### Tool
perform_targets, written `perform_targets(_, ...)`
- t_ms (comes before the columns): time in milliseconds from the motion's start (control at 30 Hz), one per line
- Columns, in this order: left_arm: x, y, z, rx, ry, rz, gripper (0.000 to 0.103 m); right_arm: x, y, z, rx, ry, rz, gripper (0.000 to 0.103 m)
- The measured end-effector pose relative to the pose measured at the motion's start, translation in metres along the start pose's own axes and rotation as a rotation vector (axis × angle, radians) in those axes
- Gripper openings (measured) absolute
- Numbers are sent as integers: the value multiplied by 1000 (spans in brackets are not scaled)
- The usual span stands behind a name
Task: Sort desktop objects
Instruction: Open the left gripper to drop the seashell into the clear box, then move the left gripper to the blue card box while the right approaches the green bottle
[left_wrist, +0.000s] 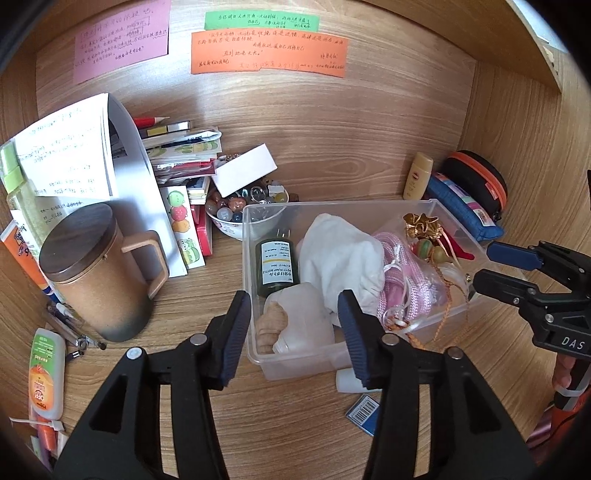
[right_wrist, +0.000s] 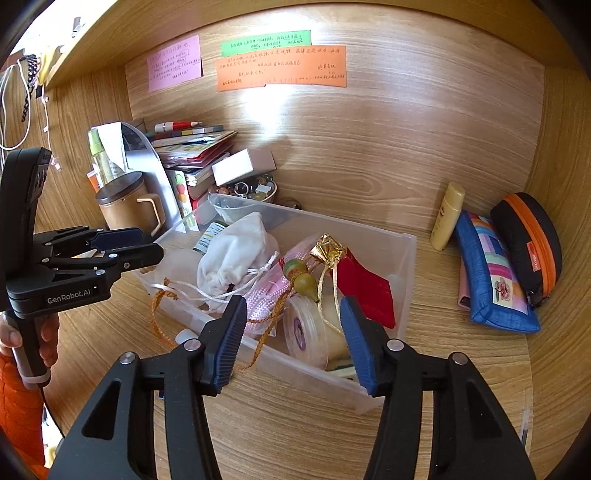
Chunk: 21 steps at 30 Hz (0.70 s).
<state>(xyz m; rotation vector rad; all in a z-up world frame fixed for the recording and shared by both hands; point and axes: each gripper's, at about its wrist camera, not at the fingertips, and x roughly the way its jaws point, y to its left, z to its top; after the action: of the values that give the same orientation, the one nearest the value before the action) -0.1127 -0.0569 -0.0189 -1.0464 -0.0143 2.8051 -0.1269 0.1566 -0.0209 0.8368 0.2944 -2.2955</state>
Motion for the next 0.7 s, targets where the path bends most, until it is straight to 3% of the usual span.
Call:
perform_targets(300,-18,-10,-9,26,-21,30,71,-14,2,-9,13,-11,-15,65)
perform_targets(367,-20,-12,-12,29,-23,30,72,-16,1,-12,21,-9,-17,70)
perform_targets(700,-22,-23,-34,22,18,3,79,-26,-7,-29,69,5,-4,74)
